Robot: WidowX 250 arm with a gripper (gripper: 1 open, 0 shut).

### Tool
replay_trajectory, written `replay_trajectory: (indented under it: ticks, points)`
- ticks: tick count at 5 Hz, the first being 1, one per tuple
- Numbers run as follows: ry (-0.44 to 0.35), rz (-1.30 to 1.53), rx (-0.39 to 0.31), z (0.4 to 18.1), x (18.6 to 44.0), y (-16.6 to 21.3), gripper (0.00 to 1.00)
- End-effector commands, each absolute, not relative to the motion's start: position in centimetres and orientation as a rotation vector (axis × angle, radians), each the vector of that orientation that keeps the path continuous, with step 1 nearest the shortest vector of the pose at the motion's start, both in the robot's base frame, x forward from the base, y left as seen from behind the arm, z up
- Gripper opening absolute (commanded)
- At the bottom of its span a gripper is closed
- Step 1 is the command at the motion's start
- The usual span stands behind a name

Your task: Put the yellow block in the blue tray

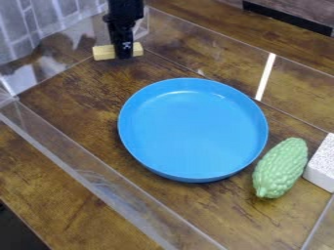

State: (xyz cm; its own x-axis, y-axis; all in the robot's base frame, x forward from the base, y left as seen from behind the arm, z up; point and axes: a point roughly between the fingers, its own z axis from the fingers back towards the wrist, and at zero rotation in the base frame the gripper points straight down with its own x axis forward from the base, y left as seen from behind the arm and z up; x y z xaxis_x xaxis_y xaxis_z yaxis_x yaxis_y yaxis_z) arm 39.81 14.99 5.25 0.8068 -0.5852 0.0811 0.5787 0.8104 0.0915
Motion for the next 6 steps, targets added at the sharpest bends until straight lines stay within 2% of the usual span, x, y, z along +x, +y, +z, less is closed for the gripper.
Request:
replay_trajectory:
  ticks: [1, 3, 4, 6]
  points:
    - [-0.188, -0.628, 0.155, 10.7, 40.0, 14.8, 0.0]
    - [-0.246, -0.654, 0.206, 15.8, 37.6, 10.8, 0.0]
    - [-0.27, -0.706, 0.191, 16.3, 36.6, 7.5, 0.0]
    - [-0.279, -0.773, 0.123, 16.1, 33.9, 2.2, 0.0]
